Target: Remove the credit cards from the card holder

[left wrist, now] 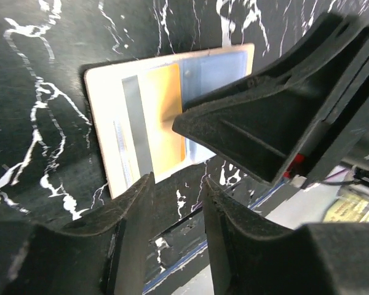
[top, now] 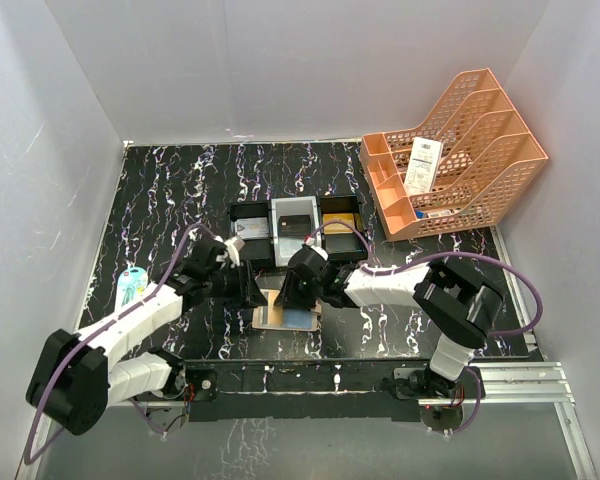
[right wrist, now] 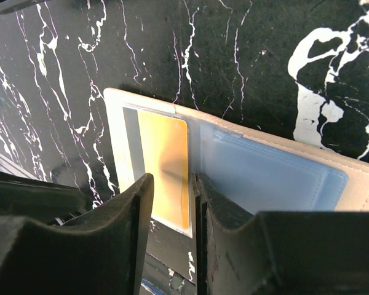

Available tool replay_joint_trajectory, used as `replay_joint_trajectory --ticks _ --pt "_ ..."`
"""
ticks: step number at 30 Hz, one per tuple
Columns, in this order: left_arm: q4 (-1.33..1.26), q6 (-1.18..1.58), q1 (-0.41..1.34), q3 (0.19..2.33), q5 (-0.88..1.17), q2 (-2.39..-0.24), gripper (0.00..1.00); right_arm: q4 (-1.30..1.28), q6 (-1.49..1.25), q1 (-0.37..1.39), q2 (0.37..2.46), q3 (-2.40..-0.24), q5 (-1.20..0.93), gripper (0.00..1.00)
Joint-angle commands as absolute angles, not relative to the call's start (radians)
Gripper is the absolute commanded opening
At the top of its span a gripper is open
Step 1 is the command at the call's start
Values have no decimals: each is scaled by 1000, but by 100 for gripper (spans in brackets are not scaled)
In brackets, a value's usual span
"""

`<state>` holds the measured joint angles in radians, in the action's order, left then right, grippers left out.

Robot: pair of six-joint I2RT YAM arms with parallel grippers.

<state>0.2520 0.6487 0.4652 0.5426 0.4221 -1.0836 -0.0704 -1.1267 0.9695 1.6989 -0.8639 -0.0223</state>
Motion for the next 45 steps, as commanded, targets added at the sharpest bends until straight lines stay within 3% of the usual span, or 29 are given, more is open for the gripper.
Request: replay_joint_trajectory --ticks 1,5,9,15,31,40,45 --pt "217 692 561 552 350 -1146 32 -3 -1152 963 1689 -837 -60 29" --pt "276 698 571 548 220 -1188 31 16 -1165 955 1684 -817 -74 28" --pt "245 700 575 520 235 -1205 31 27 -1170 947 1682 -806 -88 27" --pt "227 690 593 516 227 -1237 19 35 -1175 938 1689 -801 -110 27" --pt "179 675 615 488 274 -1264 3 314 -1259 915 1654 -683 -238 22" --pt "197 667 617 508 275 -1239 4 368 -1246 905 1620 -665 -258 3" --pt "212 663 618 519 266 -1237 4 344 -1239 899 1617 -674 -264 0"
